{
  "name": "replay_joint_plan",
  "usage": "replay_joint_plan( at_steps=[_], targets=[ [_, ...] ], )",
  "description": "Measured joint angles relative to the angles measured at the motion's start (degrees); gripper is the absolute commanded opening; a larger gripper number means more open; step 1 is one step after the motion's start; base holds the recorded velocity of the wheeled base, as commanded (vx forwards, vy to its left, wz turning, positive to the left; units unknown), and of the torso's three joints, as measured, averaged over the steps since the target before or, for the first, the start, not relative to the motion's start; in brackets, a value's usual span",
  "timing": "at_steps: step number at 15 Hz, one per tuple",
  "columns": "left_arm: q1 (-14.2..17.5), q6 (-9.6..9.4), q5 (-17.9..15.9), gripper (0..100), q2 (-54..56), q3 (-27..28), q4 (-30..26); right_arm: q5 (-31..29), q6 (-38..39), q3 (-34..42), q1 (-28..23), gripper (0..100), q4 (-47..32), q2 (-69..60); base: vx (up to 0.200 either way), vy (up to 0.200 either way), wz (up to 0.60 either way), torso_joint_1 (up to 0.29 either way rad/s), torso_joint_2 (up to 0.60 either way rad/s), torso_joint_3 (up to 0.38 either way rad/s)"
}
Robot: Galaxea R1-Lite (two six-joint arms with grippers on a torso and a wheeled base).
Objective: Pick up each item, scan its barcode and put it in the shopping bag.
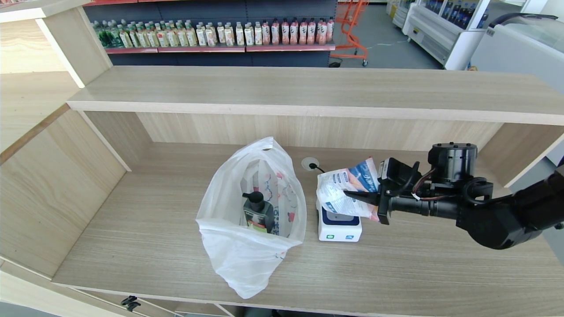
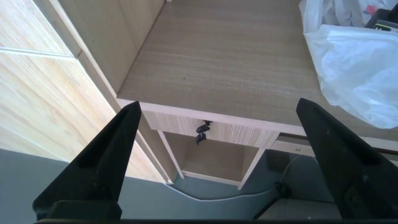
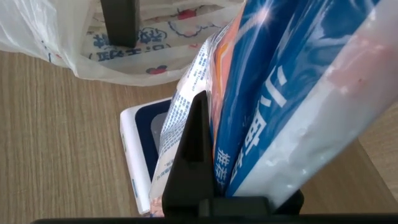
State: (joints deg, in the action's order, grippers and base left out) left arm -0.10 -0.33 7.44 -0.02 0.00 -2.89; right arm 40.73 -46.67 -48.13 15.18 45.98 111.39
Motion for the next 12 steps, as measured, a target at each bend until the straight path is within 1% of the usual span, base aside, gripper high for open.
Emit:
replay_joint_plan(
  at_steps=[3,4,5,7,8,9,10,11,12],
  targets=[
    [0.02,-0.02,0.0,100,0.0,0.0,0.0,0.02,0.96,-0.84,0.09,0,-0.09,0.0,0.0,0.0,0.0,0.0,0.0,0.0],
    [0.0,0.0,0.0,100,0.0,0.0,0.0,0.07,1.89,-0.93,0.11,0,-0.02,-0.24,0.0,0.0,0.0,0.0,0.0,0.0],
    [0.0,0.0,0.02,100,0.0,0.0,-0.01,0.05,4.41,-0.95,0.26,0,-0.06,-0.83,0.0,0.0,0.0,0.0,0.0,0.0],
    [0.0,-0.02,0.0,100,0.0,0.0,0.0,-0.44,15.45,-0.96,1.33,0,-0.17,-3.72,0.0,0.0,0.0,0.0,0.0,0.0],
    [0.0,0.0,0.0,100,0.0,0.0,0.0,-2.02,23.32,-1.1,2.21,0,-0.28,-5.35,0.0,0.0,0.0,0.0,0.0,0.0],
    [0.0,0.0,0.0,100,0.0,0.0,0.0,-5.75,32.16,-1.65,3.62,0,-0.68,-7.23,0.0,0.0,0.0,0.0,0.0,0.0],
    [0.0,0.0,0.0,100,0.0,0.0,0.0,-11.69,39.83,-3.27,5.72,0,-2.08,-8.63,0.0,0.0,0.0,0.0,0.0,0.0],
    [0.0,0.0,0.0,100,0.0,0.0,-0.01,-15.56,43.85,-5.32,7.5,0,-4.44,-9.2,0.0,0.0,0.0,0.0,0.0,0.0],
    [0.0,0.0,0.0,100,0.0,0.0,0.0,-17.85,46.96,-7.39,9.13,0,-6.95,-8.94,0.0,0.0,0.0,0.0,0.0,0.0]
  ],
)
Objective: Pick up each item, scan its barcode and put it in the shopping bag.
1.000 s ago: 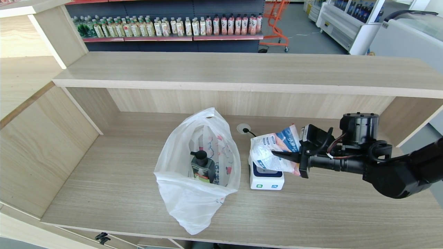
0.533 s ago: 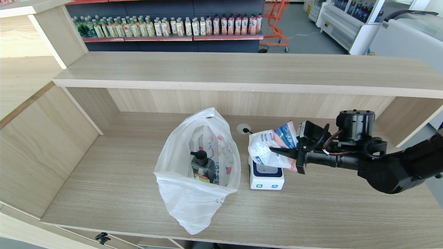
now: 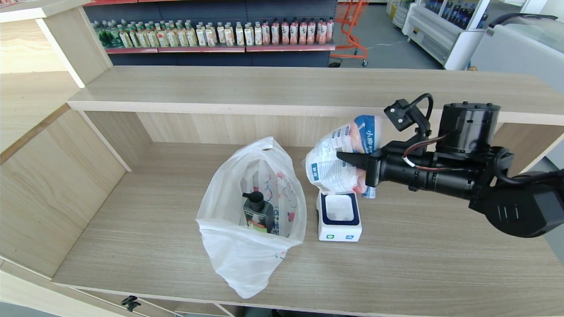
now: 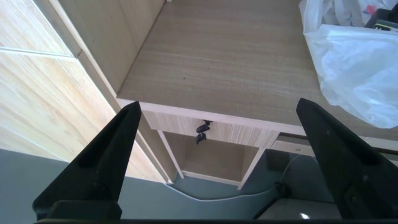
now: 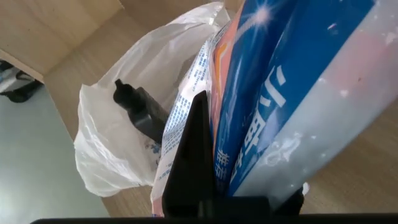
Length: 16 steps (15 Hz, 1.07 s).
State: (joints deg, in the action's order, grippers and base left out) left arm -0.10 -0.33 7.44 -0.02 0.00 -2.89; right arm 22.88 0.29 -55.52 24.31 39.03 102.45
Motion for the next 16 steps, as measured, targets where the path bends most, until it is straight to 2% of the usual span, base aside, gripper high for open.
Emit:
replay_joint_plan(
  at_steps=[3,8,15,16],
  targets=[
    [0.0,-0.02,0.02,100,0.0,0.0,0.0,-1.51,3.29,-2.97,2.39,0,-1.57,4.24,0.0,0.0,0.0,0.0,0.0,0.0],
    [0.0,0.0,0.0,100,0.0,0.0,0.0,-1.56,-1.11,-7.44,3.45,0,0.95,13.57,0.0,0.0,0.0,0.0,0.0,0.0],
    [0.0,-0.02,0.02,100,0.0,0.0,0.0,-1.49,-1.46,-16.97,6.51,0,1.11,23.38,0.0,0.0,0.0,0.0,0.0,0.0],
    [0.0,-0.02,0.0,100,0.0,0.0,-0.01,-1.29,-1.49,-18.43,6.78,100,1.11,24.53,0.0,0.0,0.0,0.0,0.0,0.0]
  ],
)
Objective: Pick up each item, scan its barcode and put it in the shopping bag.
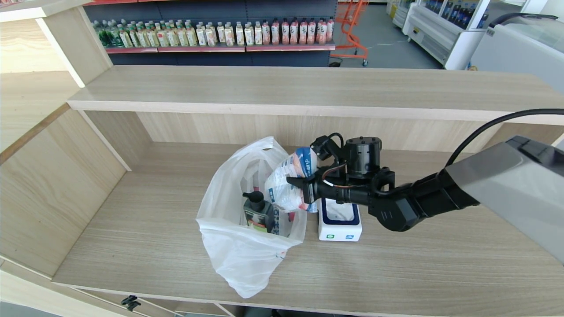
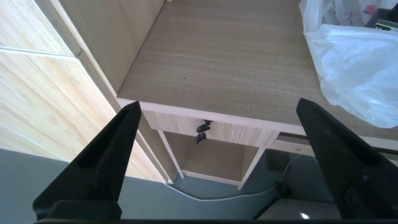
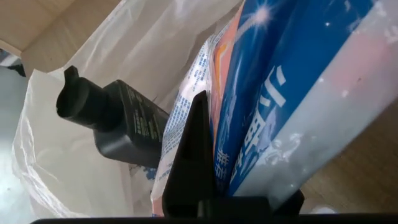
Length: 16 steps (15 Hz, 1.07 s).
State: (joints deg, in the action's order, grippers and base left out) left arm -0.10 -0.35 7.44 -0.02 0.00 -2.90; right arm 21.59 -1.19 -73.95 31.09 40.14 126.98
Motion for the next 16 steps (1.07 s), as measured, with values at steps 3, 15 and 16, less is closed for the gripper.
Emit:
replay_joint_plan(
  at_steps=[3,15,16],
  targets=[
    [0.0,0.0,0.0,100,0.0,0.0,0.01,1.94,3.22,-4.19,0.63,100,-0.21,1.66,0.0,0.0,0.0,0.0,0.0,0.0],
    [0.0,0.0,0.0,100,0.0,0.0,0.01,3.23,11.67,27.45,-9.46,100,-2.33,-35.05,0.0,0.0,0.0,0.0,0.0,0.0],
    [0.0,0.02,0.0,100,0.0,0.0,0.01,2.35,9.56,33.79,-12.3,100,-4.02,-41.14,0.0,0.0,0.0,0.0,0.0,0.0]
  ],
)
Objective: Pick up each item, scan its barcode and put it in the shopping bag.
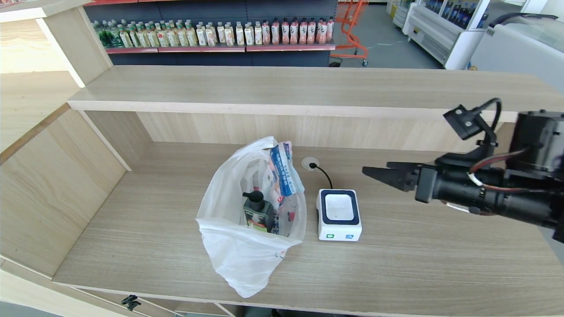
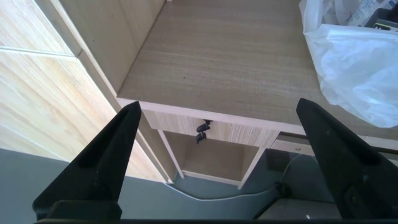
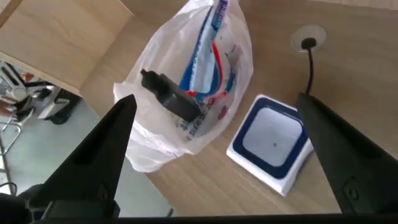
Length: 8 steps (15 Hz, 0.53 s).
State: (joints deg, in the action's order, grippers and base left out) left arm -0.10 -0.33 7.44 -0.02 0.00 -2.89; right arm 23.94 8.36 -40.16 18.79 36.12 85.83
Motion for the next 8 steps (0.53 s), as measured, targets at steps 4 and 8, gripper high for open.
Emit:
replay_joint_plan(
  at_steps=[4,8],
  targets=[
    [0.0,-0.02,0.02,100,0.0,0.0,-0.01,-10.23,-4.73,22.63,-10.58,100,-8.18,-26.2,0.0,0.0,0.0,0.0,0.0,0.0],
    [0.0,-0.02,0.02,100,0.0,0.0,-0.01,-16.18,-7.66,34.71,-16.9,100,-20.91,-54.31,0.0,0.0,0.0,0.0,0.0,0.0]
  ],
)
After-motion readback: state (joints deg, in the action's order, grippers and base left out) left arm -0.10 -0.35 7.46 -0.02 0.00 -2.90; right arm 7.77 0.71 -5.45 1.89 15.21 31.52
